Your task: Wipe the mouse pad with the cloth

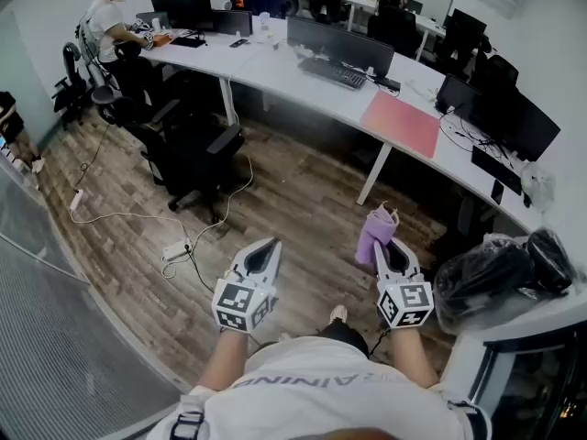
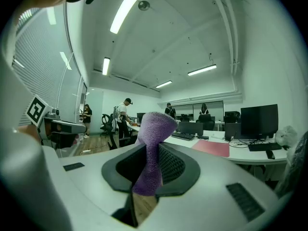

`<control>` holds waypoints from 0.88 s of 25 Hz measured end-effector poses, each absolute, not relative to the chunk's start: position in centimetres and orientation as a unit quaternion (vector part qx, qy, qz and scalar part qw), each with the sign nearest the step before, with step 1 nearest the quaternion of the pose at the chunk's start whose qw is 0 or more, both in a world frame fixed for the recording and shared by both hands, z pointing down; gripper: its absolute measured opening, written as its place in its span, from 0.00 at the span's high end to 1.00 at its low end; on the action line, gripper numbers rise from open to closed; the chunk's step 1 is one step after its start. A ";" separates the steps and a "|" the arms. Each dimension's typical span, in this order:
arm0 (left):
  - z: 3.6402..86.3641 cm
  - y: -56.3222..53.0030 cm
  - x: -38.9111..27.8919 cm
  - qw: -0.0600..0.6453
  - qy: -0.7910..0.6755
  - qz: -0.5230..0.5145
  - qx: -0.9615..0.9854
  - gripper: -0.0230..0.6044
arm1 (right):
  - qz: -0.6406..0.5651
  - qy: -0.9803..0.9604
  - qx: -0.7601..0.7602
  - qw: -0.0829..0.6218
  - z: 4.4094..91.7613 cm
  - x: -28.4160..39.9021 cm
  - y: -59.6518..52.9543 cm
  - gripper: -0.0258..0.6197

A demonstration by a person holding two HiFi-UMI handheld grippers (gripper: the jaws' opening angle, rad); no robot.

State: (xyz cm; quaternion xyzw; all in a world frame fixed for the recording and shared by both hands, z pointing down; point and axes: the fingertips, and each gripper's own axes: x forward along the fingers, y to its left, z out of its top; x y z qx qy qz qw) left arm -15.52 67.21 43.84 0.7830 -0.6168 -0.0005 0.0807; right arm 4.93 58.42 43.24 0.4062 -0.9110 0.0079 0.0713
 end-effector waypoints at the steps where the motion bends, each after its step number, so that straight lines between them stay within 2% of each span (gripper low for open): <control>1: 43.8 67.2 -15.5 0.082 -0.616 -0.001 0.783 0.91 | 0.008 -0.911 0.406 0.072 43.2 5.0 58.4 0.82; 22: 44.3 64.8 -14.5 0.089 -0.614 0.006 0.784 0.91 | 0.037 -0.916 0.394 0.060 44.2 5.4 55.9 0.82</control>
